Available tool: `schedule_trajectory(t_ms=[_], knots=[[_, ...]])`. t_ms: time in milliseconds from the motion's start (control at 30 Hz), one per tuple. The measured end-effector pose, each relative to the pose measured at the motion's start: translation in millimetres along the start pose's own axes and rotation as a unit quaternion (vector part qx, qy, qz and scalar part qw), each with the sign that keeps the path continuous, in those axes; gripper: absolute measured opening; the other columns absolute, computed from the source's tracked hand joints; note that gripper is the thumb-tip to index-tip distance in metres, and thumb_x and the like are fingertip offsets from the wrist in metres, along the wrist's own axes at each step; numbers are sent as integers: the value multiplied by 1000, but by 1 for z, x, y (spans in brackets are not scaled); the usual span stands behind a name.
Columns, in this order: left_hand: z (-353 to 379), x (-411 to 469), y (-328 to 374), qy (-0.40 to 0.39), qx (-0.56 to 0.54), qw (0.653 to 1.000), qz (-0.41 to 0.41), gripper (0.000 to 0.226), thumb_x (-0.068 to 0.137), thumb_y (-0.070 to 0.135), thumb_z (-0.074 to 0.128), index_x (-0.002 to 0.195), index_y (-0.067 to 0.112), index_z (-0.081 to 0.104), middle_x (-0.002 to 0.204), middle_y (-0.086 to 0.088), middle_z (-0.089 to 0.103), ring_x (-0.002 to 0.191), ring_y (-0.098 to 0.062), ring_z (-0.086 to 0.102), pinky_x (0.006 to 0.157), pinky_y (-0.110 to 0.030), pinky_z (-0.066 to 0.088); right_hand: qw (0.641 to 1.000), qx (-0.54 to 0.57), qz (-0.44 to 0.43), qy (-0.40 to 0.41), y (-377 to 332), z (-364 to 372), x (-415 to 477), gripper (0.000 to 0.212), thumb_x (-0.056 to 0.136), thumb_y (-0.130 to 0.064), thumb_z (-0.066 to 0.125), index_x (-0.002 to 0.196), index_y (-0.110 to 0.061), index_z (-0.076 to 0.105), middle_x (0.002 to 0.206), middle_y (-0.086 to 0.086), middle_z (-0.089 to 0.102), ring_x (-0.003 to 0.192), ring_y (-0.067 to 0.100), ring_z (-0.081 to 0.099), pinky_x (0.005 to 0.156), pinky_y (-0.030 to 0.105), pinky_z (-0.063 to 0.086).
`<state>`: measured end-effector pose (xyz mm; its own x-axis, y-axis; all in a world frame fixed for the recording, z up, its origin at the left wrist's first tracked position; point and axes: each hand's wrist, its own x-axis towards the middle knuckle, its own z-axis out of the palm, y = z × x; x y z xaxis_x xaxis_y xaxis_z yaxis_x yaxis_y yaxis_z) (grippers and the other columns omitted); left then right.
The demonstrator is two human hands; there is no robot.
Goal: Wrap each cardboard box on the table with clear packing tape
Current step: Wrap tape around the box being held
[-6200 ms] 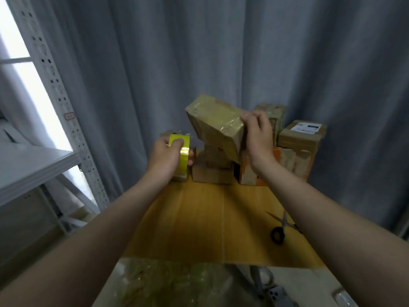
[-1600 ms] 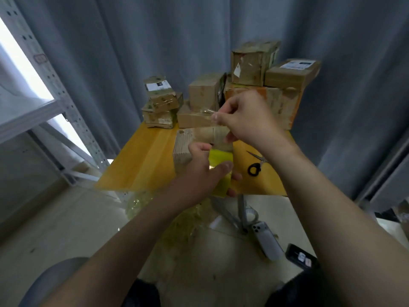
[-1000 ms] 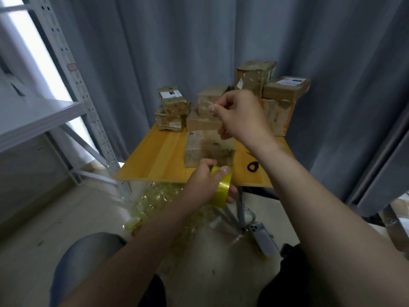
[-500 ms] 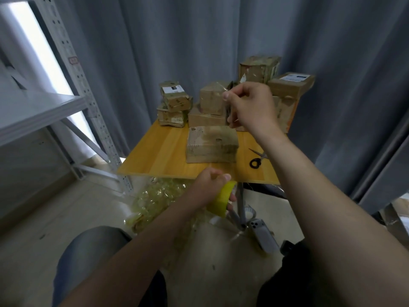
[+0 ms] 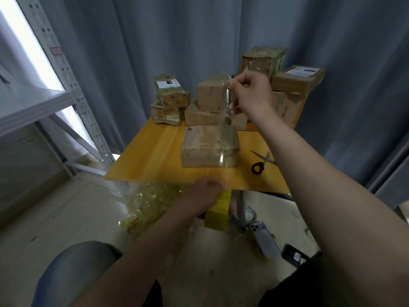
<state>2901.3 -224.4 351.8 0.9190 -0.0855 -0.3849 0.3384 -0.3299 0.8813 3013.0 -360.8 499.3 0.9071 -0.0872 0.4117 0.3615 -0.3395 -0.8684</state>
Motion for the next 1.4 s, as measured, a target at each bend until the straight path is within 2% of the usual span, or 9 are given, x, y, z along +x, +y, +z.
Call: schedule_trajectory(t_ms=[100,267,367,467,700,900,1100,1333,1400], knots=[[-4,-6,22,-45,0,999,7,28,101,48,52,107,23,63,96,-14,78,91,-36,75,91,-53,58,1000,-14,-9,-10,11,11,23,21,100,-20,67,79,-18,64,71,0,64,54,12,63,56,34,60],[-10,7,44,-21,15,1000,-4,45,83,63,51,115,32,59,116,-7,72,107,-31,69,102,-55,52,997,38,61,-35,34,24,55,19,104,-19,63,89,-8,67,73,6,64,47,12,60,48,32,57],[-15,15,48,6,24,1000,7,43,96,52,57,132,34,43,128,-1,62,112,-27,63,102,-54,51,993,78,88,-22,51,23,62,18,104,-21,63,94,-7,68,79,6,66,50,12,60,50,27,56],[-14,27,56,3,50,998,29,74,100,35,62,156,42,14,149,-2,45,122,-27,55,105,-49,50,987,113,109,21,72,16,65,19,103,-24,64,103,-6,70,85,4,69,54,11,62,53,26,55],[-13,42,82,-51,146,988,-12,101,94,32,69,160,44,-8,156,-10,39,114,-31,58,98,-49,55,983,128,114,69,91,7,65,19,102,-27,64,105,-10,71,99,7,72,59,11,63,55,25,55],[-13,39,79,-3,101,994,35,95,93,35,71,161,35,5,141,4,50,112,-19,59,98,-40,52,987,117,90,63,85,13,72,23,103,-25,64,108,-4,69,93,4,71,55,10,62,54,26,57],[-15,20,56,68,56,993,74,60,104,31,55,152,32,20,91,19,42,73,1,47,65,-22,44,998,1,58,-9,89,43,86,19,101,-24,66,95,-7,70,90,4,74,54,14,66,58,33,60],[-15,18,55,120,86,986,72,25,107,28,47,127,36,33,89,10,55,72,-13,57,73,-38,54,993,-60,80,-57,123,59,85,19,96,-26,73,86,-11,77,90,0,77,55,13,69,65,27,60],[-12,20,53,118,105,985,73,24,107,26,45,125,38,35,89,6,59,70,-16,58,67,-35,51,992,-57,90,-64,129,59,86,15,93,-31,77,86,-18,80,96,-3,78,74,11,73,75,26,59]])
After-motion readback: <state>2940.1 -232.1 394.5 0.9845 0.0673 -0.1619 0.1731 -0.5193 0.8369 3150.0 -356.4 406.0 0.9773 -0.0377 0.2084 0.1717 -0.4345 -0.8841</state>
